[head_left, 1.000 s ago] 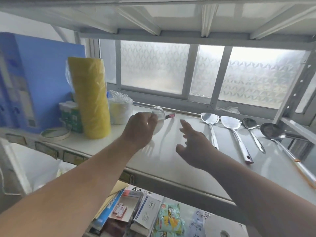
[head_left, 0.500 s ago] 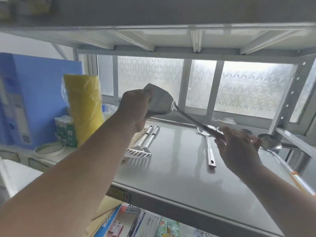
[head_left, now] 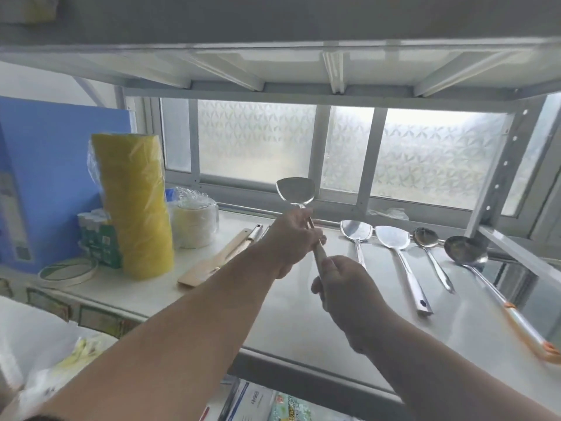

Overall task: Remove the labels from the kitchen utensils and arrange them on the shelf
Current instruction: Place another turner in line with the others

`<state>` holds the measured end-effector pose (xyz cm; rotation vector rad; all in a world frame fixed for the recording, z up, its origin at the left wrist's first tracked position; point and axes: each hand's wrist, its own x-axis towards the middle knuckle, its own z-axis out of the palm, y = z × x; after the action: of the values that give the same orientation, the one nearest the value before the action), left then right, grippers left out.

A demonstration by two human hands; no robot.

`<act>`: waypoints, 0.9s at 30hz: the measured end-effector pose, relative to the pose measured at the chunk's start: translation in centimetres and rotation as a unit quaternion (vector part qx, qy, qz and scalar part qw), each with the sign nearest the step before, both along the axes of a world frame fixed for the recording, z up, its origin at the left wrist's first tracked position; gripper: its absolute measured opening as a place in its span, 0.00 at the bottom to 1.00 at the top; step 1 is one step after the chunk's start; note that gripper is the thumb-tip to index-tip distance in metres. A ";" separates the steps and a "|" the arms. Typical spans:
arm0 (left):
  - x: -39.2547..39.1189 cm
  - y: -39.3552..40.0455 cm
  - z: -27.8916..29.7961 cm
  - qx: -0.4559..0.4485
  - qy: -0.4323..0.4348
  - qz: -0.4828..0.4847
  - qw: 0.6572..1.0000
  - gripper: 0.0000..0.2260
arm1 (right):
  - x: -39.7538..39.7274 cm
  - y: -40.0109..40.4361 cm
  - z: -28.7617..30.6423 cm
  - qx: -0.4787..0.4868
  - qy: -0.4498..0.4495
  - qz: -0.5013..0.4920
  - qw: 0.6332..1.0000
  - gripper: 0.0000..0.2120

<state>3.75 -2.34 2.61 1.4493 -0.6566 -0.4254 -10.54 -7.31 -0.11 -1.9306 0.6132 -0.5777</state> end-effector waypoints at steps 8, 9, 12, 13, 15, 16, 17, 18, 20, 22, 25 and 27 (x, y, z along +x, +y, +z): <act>2.8 -3.1 -4.0 0.216 -0.078 0.022 0.973 0.11 | 0.2 -0.5 -2.2 -0.241 0.106 0.038 0.964 0.10; 3.1 -3.4 -4.5 0.246 -0.110 0.030 0.963 0.07 | 0.0 -0.7 -2.2 -0.268 0.107 0.051 0.956 0.10; 3.6 -4.3 -4.5 0.341 -0.214 0.052 0.914 0.09 | -0.1 -0.9 -2.7 -0.364 0.133 0.104 0.916 0.09; 3.8 -4.7 -4.4 0.365 -0.237 0.045 0.899 0.09 | -0.1 -1.0 -2.8 -0.393 0.142 0.114 0.901 0.09; 4.6 -5.7 -4.5 0.391 -0.256 0.048 0.883 0.16 | 0.6 -1.4 -3.3 -0.440 0.161 0.119 0.875 0.09; 4.8 -6.0 -4.5 0.402 -0.264 0.045 0.876 0.18 | 1.2 -1.8 -3.4 -0.461 0.171 0.123 0.862 0.08; 5.1 -6.4 -4.5 0.414 -0.275 0.042 0.867 0.18 | 1.7 -2.2 -3.3 -0.481 0.189 0.125 0.847 0.08; 5.4 -6.8 -4.5 0.423 -0.282 0.038 0.860 0.17 | 2.3 -2.5 -2.9 -0.493 0.204 0.127 0.836 0.08; 5.7 -7.6 -4.3 0.433 -0.287 0.031 0.854 0.16 | 3.1 -2.8 -1.8 -0.499 0.224 0.120 0.828 0.07; 6.0 -8.2 -4.2 0.426 -0.285 0.028 0.858 0.17 | 3.5 -2.9 -0.8 -0.496 0.227 0.120 0.830 0.06; 6.5 -9.0 -4.7 0.402 -0.280 0.026 0.871 0.18 | 4.0 -3.5 -1.1 -0.495 0.219 0.121 0.832 0.08; 6.8 -9.1 -5.1 0.380 -0.276 0.020 0.883 0.16 | 4.4 -3.9 -2.1 -0.505 0.206 0.131 0.828 0.12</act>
<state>10.55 -11.44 -2.45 2.3787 -0.9678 -0.2334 -6.11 -11.24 -2.19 -3.1415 0.2747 -0.3026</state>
